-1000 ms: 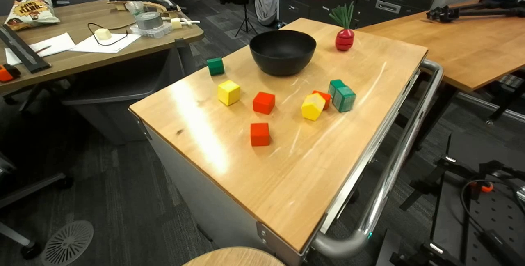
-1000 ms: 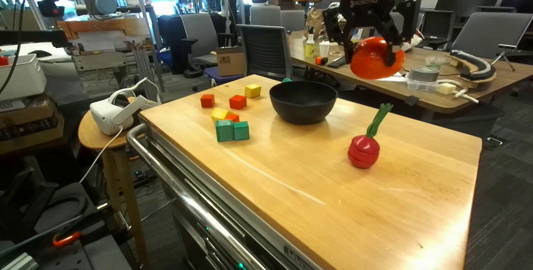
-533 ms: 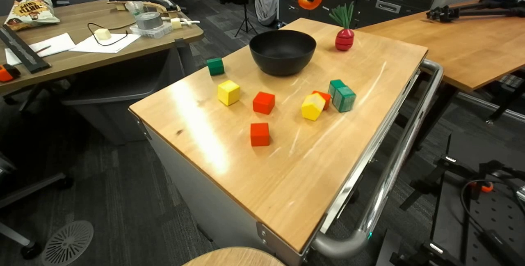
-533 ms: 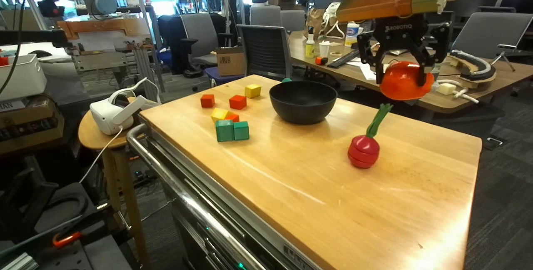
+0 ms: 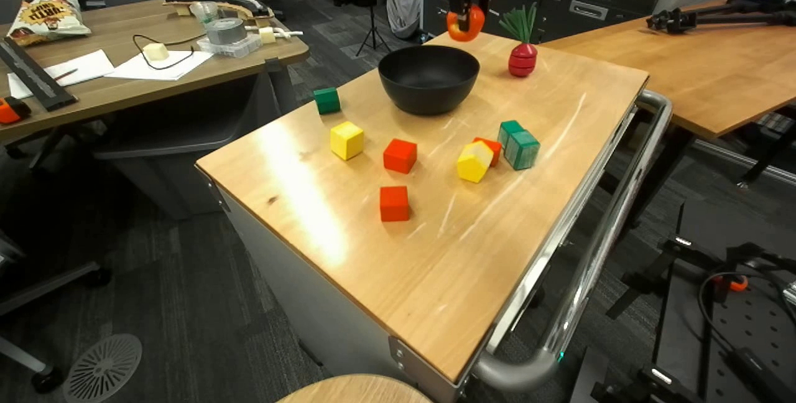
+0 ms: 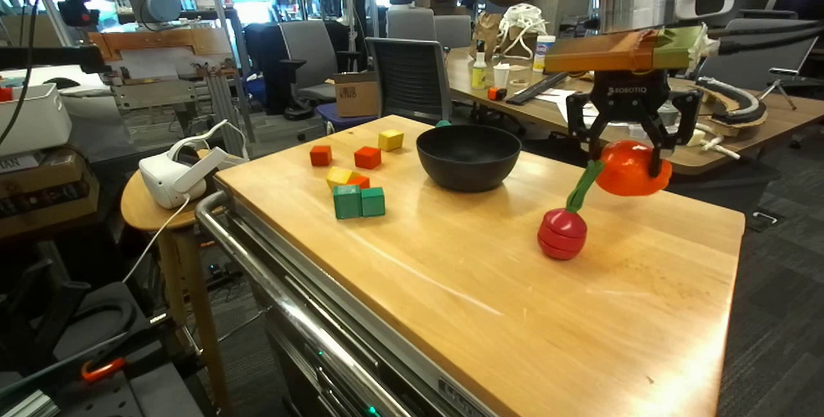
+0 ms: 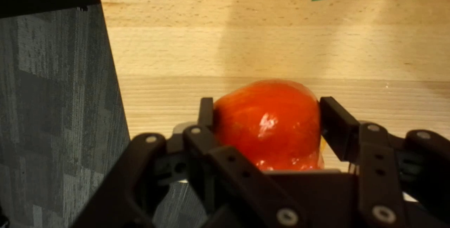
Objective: Move the apple to the top right corner of the countertop, place all the blocks inside the black bowl, put the radish in the bowl
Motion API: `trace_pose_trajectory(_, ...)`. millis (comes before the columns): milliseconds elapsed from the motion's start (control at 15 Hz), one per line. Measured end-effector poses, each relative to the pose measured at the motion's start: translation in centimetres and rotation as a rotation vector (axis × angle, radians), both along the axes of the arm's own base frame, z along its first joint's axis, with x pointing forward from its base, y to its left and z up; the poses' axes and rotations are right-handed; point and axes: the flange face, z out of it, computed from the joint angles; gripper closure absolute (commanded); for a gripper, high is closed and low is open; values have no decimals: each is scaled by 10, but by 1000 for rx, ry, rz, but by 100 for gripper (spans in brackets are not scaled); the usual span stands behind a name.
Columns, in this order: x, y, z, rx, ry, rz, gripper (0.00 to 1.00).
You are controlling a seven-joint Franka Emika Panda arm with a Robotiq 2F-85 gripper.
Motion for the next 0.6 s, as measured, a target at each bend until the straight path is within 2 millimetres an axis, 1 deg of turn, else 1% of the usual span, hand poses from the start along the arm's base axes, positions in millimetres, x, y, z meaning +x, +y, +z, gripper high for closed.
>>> trace_pose_trajectory(200, 7, -5, -12, 3, 40, -11, 52)
trace_pose_trajectory(600, 18, -10, -13, 4, 65, -32, 52)
